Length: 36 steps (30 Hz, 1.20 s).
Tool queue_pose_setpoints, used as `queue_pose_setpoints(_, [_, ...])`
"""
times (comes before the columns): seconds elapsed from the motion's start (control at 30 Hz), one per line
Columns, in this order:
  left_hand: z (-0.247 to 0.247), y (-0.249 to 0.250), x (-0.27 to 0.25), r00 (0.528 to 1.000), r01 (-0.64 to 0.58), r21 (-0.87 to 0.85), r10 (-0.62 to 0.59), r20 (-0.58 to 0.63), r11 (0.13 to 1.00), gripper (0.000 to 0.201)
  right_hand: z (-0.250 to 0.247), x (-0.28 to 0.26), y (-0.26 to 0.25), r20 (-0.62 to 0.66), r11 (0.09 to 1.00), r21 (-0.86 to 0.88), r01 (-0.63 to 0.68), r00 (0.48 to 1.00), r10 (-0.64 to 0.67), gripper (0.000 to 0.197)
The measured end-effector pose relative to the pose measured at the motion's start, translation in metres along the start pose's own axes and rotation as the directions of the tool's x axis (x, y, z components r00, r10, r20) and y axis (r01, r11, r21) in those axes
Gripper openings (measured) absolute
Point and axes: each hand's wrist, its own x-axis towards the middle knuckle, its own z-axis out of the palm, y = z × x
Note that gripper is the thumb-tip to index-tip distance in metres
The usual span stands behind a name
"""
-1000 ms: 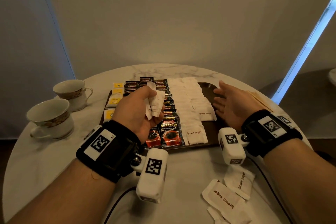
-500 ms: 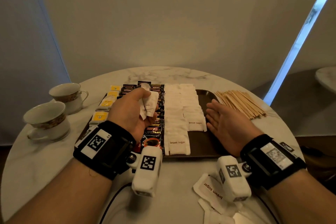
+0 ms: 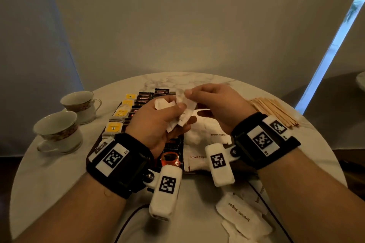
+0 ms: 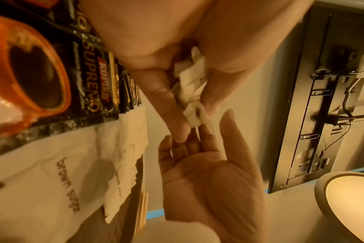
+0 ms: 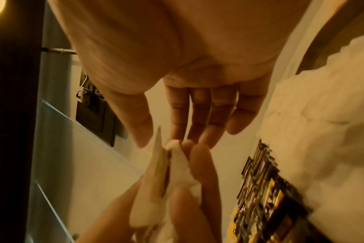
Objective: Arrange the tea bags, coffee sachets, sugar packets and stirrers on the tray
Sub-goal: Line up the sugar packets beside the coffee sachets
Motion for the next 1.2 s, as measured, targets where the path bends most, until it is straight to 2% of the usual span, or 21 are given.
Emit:
queue_pose_setpoints(0.1, [-0.005, -0.003, 0.004, 0.999, -0.034, 0.038, 0.035, -0.015, 0.999, 0.034, 0.004, -0.001, 0.011, 0.041, 0.996, 0.081, -0.031, 0.999, 0.028, 0.012])
queue_pose_setpoints(0.2, [-0.006, -0.007, 0.005, 0.998, -0.057, 0.084, 0.055, 0.019, 0.995, 0.032, 0.002, -0.004, 0.021, 0.059, 0.989, 0.142, -0.047, 0.998, 0.039, 0.011])
queue_pose_setpoints(0.33, [-0.003, -0.009, 0.004, 0.996, -0.085, 0.046, 0.084, 0.015, 0.995, 0.031, 0.000, -0.007, 0.024, 0.108, 0.964, 0.262, -0.056, 0.994, 0.029, 0.012])
queue_pose_setpoints(0.4, [-0.002, -0.008, 0.005, 0.994, -0.104, 0.015, 0.104, -0.016, 0.994, 0.023, -0.001, -0.008, 0.025, 0.124, 0.961, 0.269, -0.061, 0.992, 0.028, 0.012])
queue_pose_setpoints(0.5, [-0.004, -0.005, 0.007, 0.994, -0.091, -0.028, 0.089, -0.059, 0.995, 0.005, -0.001, -0.007, 0.025, 0.091, 0.953, 0.299, -0.056, 0.995, 0.029, 0.006])
queue_pose_setpoints(0.67, [-0.009, -0.002, 0.011, 0.983, -0.091, -0.055, 0.081, -0.162, 0.994, 0.015, 0.000, -0.005, 0.023, 0.020, 0.900, 0.434, -0.043, 0.999, 0.038, 0.008])
queue_pose_setpoints(0.73, [-0.009, -0.002, 0.012, 0.979, -0.087, -0.019, 0.082, -0.185, 0.996, 0.016, 0.002, -0.006, 0.024, 0.009, 0.907, 0.420, -0.025, 1.000, 0.023, 0.010])
queue_pose_setpoints(0.8, [-0.008, -0.002, 0.010, 0.991, -0.054, -0.001, 0.053, -0.127, 0.999, 0.014, 0.004, -0.006, 0.027, 0.009, 0.925, 0.380, -0.001, 1.000, -0.003, 0.011])
queue_pose_setpoints(0.9, [-0.005, -0.001, 0.005, 1.000, -0.022, 0.062, 0.023, -0.016, 0.998, 0.030, 0.007, -0.008, 0.029, 0.021, 0.952, 0.302, 0.045, 0.998, -0.054, 0.010])
queue_pose_setpoints(0.97, [-0.004, -0.003, 0.004, 1.000, -0.031, 0.108, 0.031, 0.003, 0.994, 0.041, 0.008, -0.009, 0.029, 0.017, 0.962, 0.265, 0.071, 0.997, -0.078, 0.013])
queue_pose_setpoints(1.07, [-0.004, -0.005, 0.006, 0.998, -0.017, 0.110, 0.023, -0.056, 0.994, 0.017, 0.006, -0.007, 0.030, -0.062, 0.962, 0.245, 0.117, 0.993, -0.105, 0.013])
queue_pose_setpoints(1.13, [-0.006, -0.005, 0.008, 0.995, -0.027, 0.094, 0.035, -0.093, 0.995, 0.018, 0.003, -0.005, 0.028, -0.095, 0.959, 0.253, 0.126, 0.990, -0.105, 0.016])
queue_pose_setpoints(1.2, [-0.007, -0.005, 0.009, 0.992, -0.056, 0.085, 0.064, -0.107, 0.995, 0.020, 0.000, -0.006, 0.027, -0.017, 0.961, 0.266, 0.074, 0.997, -0.072, 0.028])
